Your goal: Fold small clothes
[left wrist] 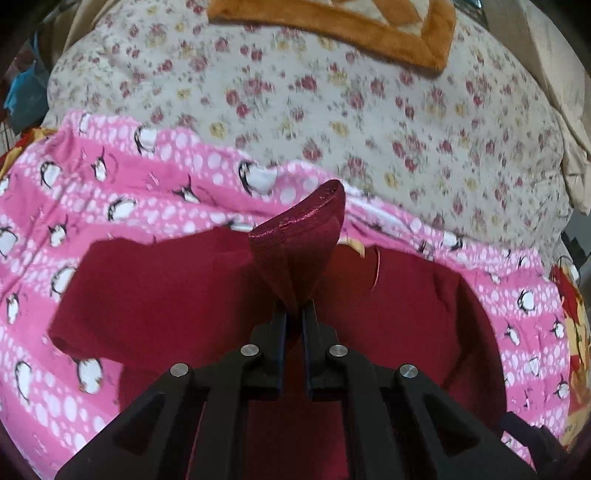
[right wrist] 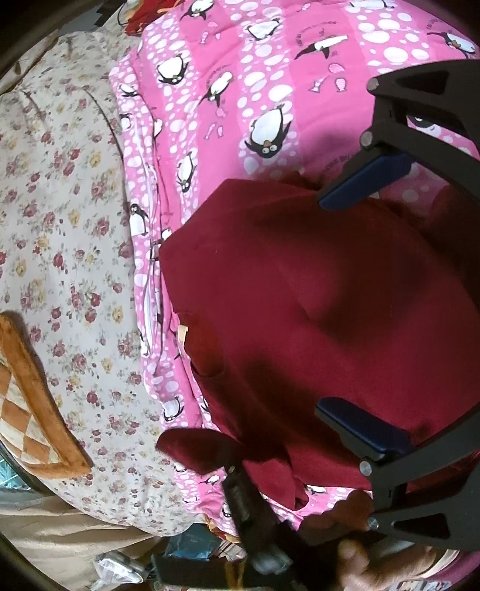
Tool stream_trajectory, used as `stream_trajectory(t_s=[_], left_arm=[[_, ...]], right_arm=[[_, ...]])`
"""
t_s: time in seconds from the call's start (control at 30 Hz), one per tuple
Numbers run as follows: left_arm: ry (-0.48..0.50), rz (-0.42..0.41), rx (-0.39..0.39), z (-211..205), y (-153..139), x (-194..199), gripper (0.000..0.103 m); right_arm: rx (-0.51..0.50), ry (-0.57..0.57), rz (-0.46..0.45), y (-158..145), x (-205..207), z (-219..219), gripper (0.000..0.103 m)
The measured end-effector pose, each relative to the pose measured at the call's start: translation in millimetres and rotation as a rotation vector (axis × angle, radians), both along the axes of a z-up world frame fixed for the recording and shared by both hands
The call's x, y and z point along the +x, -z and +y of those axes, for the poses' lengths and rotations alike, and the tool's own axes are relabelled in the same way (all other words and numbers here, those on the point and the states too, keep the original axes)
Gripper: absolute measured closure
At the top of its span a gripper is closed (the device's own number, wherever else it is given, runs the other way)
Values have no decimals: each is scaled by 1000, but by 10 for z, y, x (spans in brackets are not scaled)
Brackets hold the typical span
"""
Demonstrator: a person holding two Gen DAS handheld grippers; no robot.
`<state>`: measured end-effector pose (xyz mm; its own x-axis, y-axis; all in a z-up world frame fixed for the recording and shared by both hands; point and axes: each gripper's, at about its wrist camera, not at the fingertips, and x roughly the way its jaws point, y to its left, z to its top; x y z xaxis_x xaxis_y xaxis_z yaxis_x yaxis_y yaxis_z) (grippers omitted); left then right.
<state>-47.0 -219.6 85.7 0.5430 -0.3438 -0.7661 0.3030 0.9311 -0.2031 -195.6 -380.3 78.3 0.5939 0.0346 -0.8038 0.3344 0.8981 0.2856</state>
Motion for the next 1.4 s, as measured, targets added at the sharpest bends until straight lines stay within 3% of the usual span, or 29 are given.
stream_trajectory(t_s=[0.27, 0.37, 0.63, 0.93, 1.03, 1.2, 1.4], left_arm=[[37, 97, -7, -61, 345, 1, 103], [46, 115, -32, -47, 369, -10, 97], [54, 71, 16, 97, 231, -158, 95], [6, 32, 97, 595, 19, -261, 95], [-86, 15, 123, 947, -17, -264, 95], [-286, 36, 63, 1542, 181, -189, 94], [-340, 106, 60, 1751, 395, -25, 94]], right_arm=[[41, 8, 26, 47, -16, -52, 0], [50, 14, 28, 66, -29, -78, 0], [42, 7, 29, 68, -24, -47, 0], [30, -13, 8, 27, 29, 49, 0], [20, -42, -23, -7, 100, 120, 0], [7, -104, -27, 44, 418, 268, 0], [-23, -126, 12, 184, 762, 428, 0]])
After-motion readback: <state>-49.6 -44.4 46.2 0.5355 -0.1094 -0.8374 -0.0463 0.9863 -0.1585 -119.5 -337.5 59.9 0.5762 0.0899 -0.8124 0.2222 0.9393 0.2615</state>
